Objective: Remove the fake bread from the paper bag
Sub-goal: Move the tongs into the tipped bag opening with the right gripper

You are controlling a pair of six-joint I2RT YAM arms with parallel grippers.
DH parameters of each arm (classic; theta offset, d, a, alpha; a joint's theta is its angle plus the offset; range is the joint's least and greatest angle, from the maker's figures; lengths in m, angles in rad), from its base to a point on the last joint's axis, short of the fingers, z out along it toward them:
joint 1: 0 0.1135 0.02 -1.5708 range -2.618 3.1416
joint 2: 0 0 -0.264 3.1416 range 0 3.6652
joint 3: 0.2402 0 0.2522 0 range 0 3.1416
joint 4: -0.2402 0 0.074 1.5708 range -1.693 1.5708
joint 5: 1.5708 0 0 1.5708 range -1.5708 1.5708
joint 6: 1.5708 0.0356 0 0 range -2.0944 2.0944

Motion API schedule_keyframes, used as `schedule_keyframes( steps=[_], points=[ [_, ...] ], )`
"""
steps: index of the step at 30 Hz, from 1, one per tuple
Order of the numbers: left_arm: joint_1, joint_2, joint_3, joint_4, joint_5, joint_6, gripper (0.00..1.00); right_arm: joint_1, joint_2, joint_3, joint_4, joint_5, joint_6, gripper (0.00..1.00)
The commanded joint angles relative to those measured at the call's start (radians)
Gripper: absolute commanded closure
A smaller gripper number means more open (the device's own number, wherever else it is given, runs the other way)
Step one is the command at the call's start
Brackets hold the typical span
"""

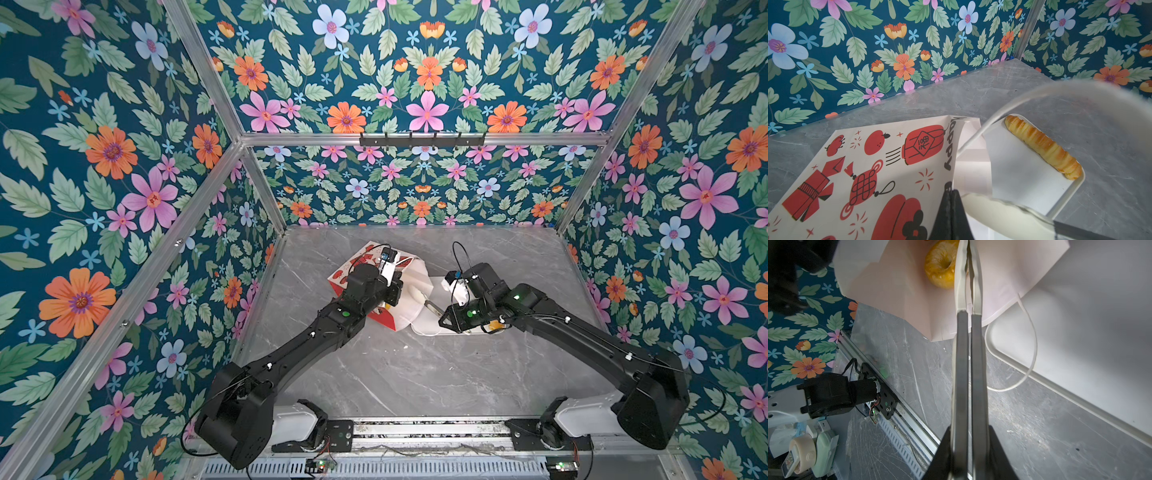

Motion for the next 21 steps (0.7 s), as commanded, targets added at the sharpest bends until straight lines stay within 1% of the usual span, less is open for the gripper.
schedule_keyframes(
  steps=[1,3,6,10,13,17,21],
  points=[
    [0.000,-0.020,-0.013,-0.005,0.039,0.022,1.00,0.013,0.050,0.031,0.084,0.002,-0.028,0.89],
    [0.000,-0.032,-0.025,-0.005,0.060,0.020,1.00,0.012,0.085,0.041,0.124,-0.002,-0.010,0.83],
    [-0.001,-0.045,-0.036,-0.005,0.074,0.020,1.00,0.012,0.129,0.054,0.171,-0.004,0.018,0.76],
    [0.000,-0.052,-0.039,-0.013,0.070,0.018,1.00,0.013,0.166,0.065,0.215,-0.029,0.049,0.76],
    [0.000,-0.054,-0.037,-0.021,0.067,0.021,1.00,0.012,0.179,0.064,0.228,-0.063,0.062,0.73],
    [0.000,-0.051,-0.032,-0.030,0.063,0.029,1.00,0.012,0.164,0.030,0.219,-0.080,0.064,0.62],
    [0.000,-0.044,-0.034,-0.029,0.065,0.031,1.00,0.013,0.147,-0.007,0.218,-0.110,0.062,0.62]
  ],
)
